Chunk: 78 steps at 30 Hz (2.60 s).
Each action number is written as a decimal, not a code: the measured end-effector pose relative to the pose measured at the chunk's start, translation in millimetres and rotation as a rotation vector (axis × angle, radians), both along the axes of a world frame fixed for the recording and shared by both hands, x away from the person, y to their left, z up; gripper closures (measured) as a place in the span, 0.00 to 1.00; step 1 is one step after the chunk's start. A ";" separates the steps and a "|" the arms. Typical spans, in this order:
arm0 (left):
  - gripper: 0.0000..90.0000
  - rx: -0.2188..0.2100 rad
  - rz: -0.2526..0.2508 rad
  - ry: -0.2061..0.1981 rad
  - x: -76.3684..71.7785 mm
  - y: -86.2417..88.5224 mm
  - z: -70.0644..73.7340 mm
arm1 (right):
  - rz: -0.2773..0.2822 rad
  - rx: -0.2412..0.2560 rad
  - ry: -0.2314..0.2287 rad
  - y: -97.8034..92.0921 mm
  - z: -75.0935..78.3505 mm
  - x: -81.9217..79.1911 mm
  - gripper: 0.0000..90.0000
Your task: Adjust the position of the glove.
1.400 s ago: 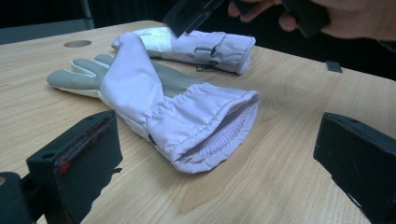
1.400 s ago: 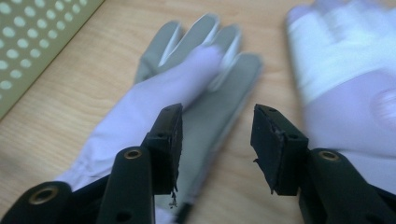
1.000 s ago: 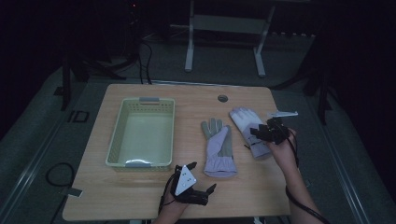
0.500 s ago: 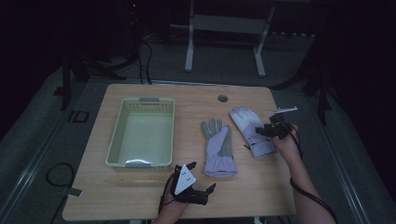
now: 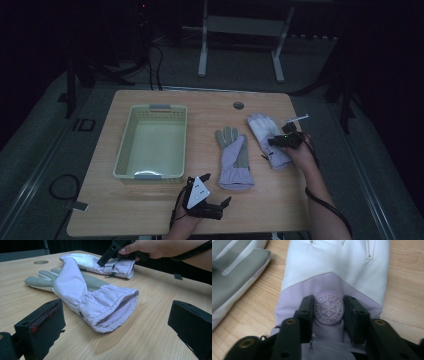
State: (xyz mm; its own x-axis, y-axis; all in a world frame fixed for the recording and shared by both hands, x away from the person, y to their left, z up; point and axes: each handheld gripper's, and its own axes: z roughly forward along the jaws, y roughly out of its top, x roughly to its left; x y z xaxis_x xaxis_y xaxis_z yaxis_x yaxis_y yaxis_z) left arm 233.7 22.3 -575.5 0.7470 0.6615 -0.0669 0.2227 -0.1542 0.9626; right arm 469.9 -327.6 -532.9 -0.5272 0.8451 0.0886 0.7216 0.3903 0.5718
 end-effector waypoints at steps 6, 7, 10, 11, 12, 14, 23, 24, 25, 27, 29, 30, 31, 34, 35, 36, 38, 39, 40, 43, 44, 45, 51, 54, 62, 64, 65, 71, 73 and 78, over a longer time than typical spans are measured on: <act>0.01 0.001 0.001 0.000 -0.2 -0.2 0.0 | -0.011 -0.008 -0.026 3.0 0.3 -4.9 0.78; 0.01 0.001 0.001 0.000 0.0 -0.1 0.0 | -0.019 0.003 -0.024 1.9 1.6 -5.6 0.81; 0.01 0.000 0.001 0.002 0.0 0.0 0.0 | -0.048 0.028 -0.019 -1.9 10.5 -8.4 0.87; 0.01 0.001 0.001 0.000 0.0 0.0 0.1 | -0.058 0.026 -0.023 -2.1 14.7 -10.6 0.87; 0.01 0.001 0.001 0.000 0.0 0.0 0.1 | -0.065 0.026 -0.021 -2.8 19.1 -12.9 0.88; 0.01 0.002 0.002 -0.001 -0.3 -0.3 0.0 | -0.072 0.031 -0.033 -3.9 25.7 -16.7 0.88; 0.01 0.007 0.006 -0.006 -0.8 -0.9 0.1 | -0.119 0.106 -0.139 -8.1 96.8 -65.3 0.88; 0.01 0.006 0.006 -0.006 -0.8 -0.9 0.1 | -0.135 0.105 -0.147 -8.5 101.6 -71.0 0.88; 0.01 0.007 0.006 -0.007 -0.8 -0.9 0.1 | -0.150 0.105 -0.154 -9.7 105.2 -75.9 0.88; 0.01 0.008 0.004 -0.008 -0.8 -0.9 0.1 | -0.181 0.105 -0.161 -12.7 109.3 -85.2 0.88; 0.01 0.008 0.005 -0.007 -0.8 -1.0 0.1 | -0.197 0.095 -0.157 -13.8 109.1 -92.8 0.88; 0.01 0.009 0.005 -0.007 -0.8 -1.0 0.1 | -0.208 0.090 -0.155 -14.6 107.9 -96.4 0.88; 0.01 0.009 0.005 -0.007 -0.8 -0.9 0.2 | -0.215 0.092 -0.154 -15.7 106.8 -99.7 0.88; 0.01 0.008 0.006 -0.006 -0.8 -1.0 0.1 | -0.246 0.098 -0.160 -20.1 101.9 -109.4 0.88; 0.01 0.009 0.005 -0.008 -0.7 -0.9 0.2 | -0.253 0.097 -0.163 -20.4 100.9 -111.0 0.88; 0.01 0.010 0.005 -0.006 -0.8 -1.0 0.2 | -0.264 0.084 -0.170 -20.6 98.8 -114.3 0.88; 0.01 0.010 0.004 -0.006 -0.8 -1.0 0.2 | -0.275 0.079 -0.169 -20.7 93.3 -120.3 0.88; 0.01 0.011 0.004 -0.006 -0.8 -0.9 0.2 | -0.280 0.079 -0.165 -20.6 89.9 -122.3 0.88; 0.01 0.011 0.004 -0.006 -0.8 -0.9 0.2 | -0.285 0.076 -0.154 -20.1 85.3 -124.6 0.88; 0.01 0.011 0.003 -0.009 -1.0 -1.2 0.1 | -0.313 0.065 -0.129 -20.3 72.5 -127.6 0.88; 0.01 0.012 0.003 -0.009 -1.1 -1.2 0.2 | -0.317 0.063 -0.122 -20.5 68.9 -127.9 0.88; 0.01 0.012 0.003 -0.009 -1.1 -1.2 0.2 | -0.317 0.063 -0.122 -20.5 68.9 -127.9 0.88; 0.01 0.013 0.002 -0.011 -1.3 -1.3 0.2 | -0.304 0.028 -0.052 -10.8 42.1 -116.8 0.87; 0.01 0.014 0.003 -0.013 -1.4 -1.5 0.1 | -0.310 0.012 -0.041 -7.9 36.8 -108.0 0.87; 0.01 0.011 -0.010 -0.013 -1.5 -1.5 0.1 | -0.303 -0.029 -0.005 -3.0 15.4 -89.3 0.83; 0.01 0.012 -0.009 -0.012 -1.6 -1.6 0.1 | -0.293 -0.022 -0.001 -4.1 12.1 -87.2 0.81; 0.01 0.012 -0.008 -0.012 -1.6 -1.6 0.1 | -0.291 -0.020 0.000 -4.7 11.8 -86.7 0.81; 0.01 0.014 -0.009 -0.010 -1.4 -1.6 0.2 | -0.272 -0.034 -0.008 -3.5 12.9 -87.3 0.76; 0.01 0.014 -0.008 -0.011 -1.5 -1.7 0.2 | -0.266 -0.023 -0.009 -4.5 15.4 -87.7 0.72; 0.01 0.014 -0.008 -0.010 -1.4 -1.6 0.2 | -0.197 -0.047 -0.062 -2.7 23.6 -95.5 0.68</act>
State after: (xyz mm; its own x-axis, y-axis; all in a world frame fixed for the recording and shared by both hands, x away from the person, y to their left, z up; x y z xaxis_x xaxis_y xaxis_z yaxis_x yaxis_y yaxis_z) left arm 232.4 20.7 -575.3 0.7527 0.6564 -0.0503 0.2118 -0.1691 0.9626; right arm 374.3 -330.2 -509.3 -0.3544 0.9349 0.0189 0.7507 0.2724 0.6020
